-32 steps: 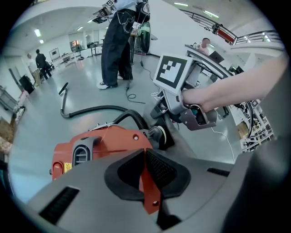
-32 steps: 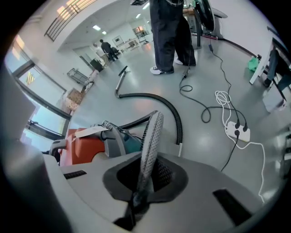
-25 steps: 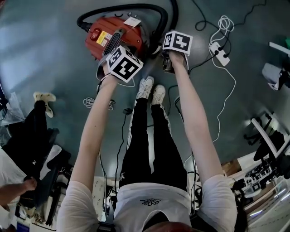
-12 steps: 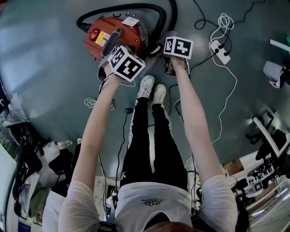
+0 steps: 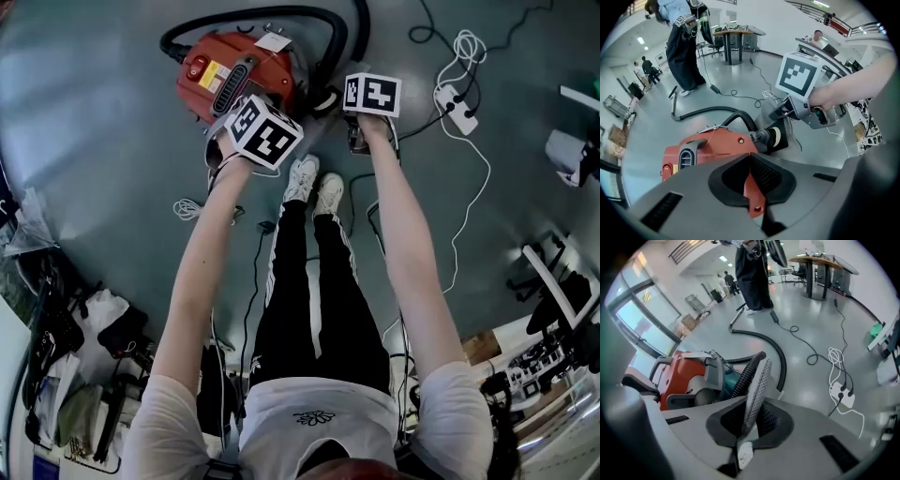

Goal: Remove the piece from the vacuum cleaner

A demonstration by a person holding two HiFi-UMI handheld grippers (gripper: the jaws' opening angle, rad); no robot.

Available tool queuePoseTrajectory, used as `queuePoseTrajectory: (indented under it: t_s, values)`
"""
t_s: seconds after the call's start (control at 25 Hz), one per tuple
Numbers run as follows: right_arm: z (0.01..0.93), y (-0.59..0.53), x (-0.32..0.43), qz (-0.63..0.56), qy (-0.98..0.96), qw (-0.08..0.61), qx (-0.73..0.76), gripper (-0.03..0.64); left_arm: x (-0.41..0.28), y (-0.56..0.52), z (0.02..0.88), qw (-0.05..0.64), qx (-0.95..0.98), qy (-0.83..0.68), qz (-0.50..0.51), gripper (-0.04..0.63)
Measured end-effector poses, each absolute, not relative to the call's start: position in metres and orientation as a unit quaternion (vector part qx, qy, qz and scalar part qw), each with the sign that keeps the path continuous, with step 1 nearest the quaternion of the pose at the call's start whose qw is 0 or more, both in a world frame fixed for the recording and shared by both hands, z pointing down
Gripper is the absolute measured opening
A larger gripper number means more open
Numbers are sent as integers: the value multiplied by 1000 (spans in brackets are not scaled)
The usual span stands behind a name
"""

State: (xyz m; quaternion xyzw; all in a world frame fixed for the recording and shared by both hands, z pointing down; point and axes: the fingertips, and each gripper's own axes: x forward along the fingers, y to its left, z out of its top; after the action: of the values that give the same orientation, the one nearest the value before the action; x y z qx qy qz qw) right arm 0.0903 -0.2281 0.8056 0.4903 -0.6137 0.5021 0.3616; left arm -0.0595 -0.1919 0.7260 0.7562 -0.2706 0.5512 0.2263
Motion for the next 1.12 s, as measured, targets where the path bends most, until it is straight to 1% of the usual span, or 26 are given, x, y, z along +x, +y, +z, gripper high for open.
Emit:
queuePoseTrajectory:
  t_s: [0.12, 0.2, 0.36, 0.44, 0.6, 0.76, 0.96, 1.04, 1.12]
  values:
    - [809, -234, 88, 483, -626, 394, 469, 23, -59, -192, 726, 230, 753, -274, 552, 9]
    - [810, -236, 86, 475, -632, 404, 460, 23, -59, -191, 727, 231, 750, -268, 560, 8]
    - [816, -239, 86, 482, -627, 398, 464, 23, -60, -191, 727, 241, 749, -271, 555, 8]
    - [819, -240, 87, 485, -627, 403, 457, 23, -59, -191, 726, 235, 749, -271, 557, 8]
    - [815, -238, 87, 467, -636, 411, 457, 23, -60, -192, 726, 236, 752, -278, 549, 9]
    - [810, -224, 90, 465, -642, 392, 467, 23, -60, -191, 727, 240, 750, -281, 548, 8]
    - [807, -216, 94, 498, -625, 343, 493, 23, -61, -192, 728, 235, 747, -279, 555, 8]
    - [806, -216, 93, 489, -633, 356, 483, 23, -60, -191, 728, 233, 746, -279, 558, 8]
    - [801, -218, 91, 459, -651, 386, 466, 23, -59, -190, 728, 239, 747, -279, 554, 8]
